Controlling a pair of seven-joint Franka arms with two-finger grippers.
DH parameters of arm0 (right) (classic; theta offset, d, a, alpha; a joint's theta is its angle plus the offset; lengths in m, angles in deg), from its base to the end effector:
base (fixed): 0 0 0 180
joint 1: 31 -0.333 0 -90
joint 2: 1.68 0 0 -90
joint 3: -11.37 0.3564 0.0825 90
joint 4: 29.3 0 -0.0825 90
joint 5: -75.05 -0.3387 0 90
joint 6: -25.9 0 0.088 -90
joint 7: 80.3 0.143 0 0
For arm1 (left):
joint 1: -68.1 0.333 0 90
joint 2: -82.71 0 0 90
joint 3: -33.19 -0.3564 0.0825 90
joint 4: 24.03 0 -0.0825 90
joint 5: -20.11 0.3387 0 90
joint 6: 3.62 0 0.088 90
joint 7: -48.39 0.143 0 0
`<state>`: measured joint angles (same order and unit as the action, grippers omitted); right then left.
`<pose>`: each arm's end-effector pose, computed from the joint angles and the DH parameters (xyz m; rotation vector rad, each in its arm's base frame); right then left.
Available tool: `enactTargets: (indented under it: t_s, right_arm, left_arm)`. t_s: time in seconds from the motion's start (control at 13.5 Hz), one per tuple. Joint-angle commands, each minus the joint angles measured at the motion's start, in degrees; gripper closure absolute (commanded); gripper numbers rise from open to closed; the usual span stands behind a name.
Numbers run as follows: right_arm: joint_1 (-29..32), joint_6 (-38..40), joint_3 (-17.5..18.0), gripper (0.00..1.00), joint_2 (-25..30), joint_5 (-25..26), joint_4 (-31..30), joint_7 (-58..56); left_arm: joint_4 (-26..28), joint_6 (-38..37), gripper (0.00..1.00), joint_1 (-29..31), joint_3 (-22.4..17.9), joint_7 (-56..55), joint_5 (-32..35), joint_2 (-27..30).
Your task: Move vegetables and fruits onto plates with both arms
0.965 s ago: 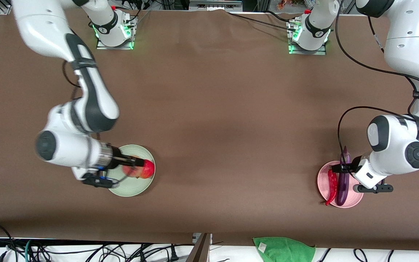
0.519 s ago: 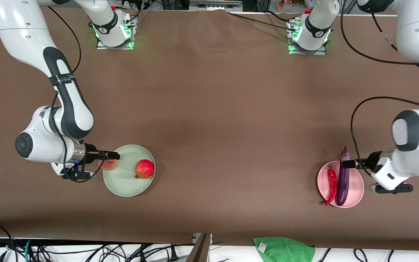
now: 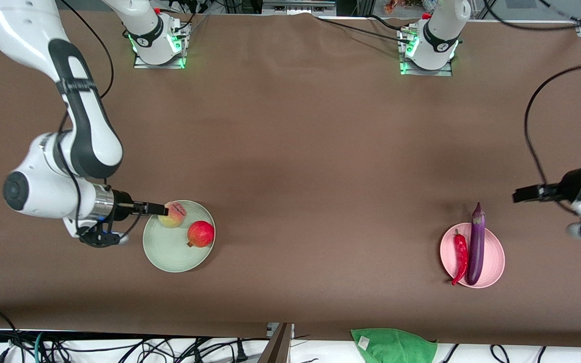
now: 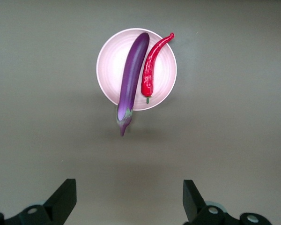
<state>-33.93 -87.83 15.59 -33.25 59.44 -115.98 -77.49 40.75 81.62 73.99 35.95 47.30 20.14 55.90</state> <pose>0.6652 0.1009 0.3612 -2.8610 0.0770 0.1475 0.6454 0.0431 0.5353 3.1111 0.1208 -0.1713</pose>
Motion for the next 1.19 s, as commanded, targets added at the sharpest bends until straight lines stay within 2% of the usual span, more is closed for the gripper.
enactTargets:
  t_s: [0.0,0.15,0.37,0.45,0.52,0.67,1.11]
  right_arm:
    - [-0.23,6.39,0.00,0.00,7.89,3.30,-2.69,3.60]
    - [-0.23,10.27,0.00,0.00,15.00,6.37,-4.54,5.36]
    - [-0.14,19.74,0.08,0.00,24.41,10.68,-4.90,6.42]
    - [-0.14,21.86,-0.18,0.00,27.14,11.21,-5.77,6.42]
    - [-0.05,22.67,-0.35,0.00,28.56,12.87,-6.21,5.90]
    - [0.04,24.69,-1.41,0.00,29.62,14.64,-6.31,5.54]
    - [0.83,25.31,-1.67,0.00,28.31,16.05,-3.49,4.05]
  left_arm:
    - [1.49,-1.30,0.00,-0.35,-0.74,-0.13,1.10,4.73]
    - [2.36,-1.39,0.00,-0.96,-0.48,-0.13,2.86,7.89]
    - [15.69,-2.18,0.00,-2.63,-0.30,-0.40,2.08,17.29]
    - [18.51,-2.18,0.00,-4.12,-0.30,-1.53,2.08,19.49]
    - [19.06,-2.18,0.00,-4.57,-0.30,-3.72,2.08,20.21]
    - [19.59,-3.84,0.00,-4.57,-0.74,-5.41,-1.06,20.57]
    - [18.37,-3.76,0.00,-3.78,-0.48,-4.79,-1.09,18.72]
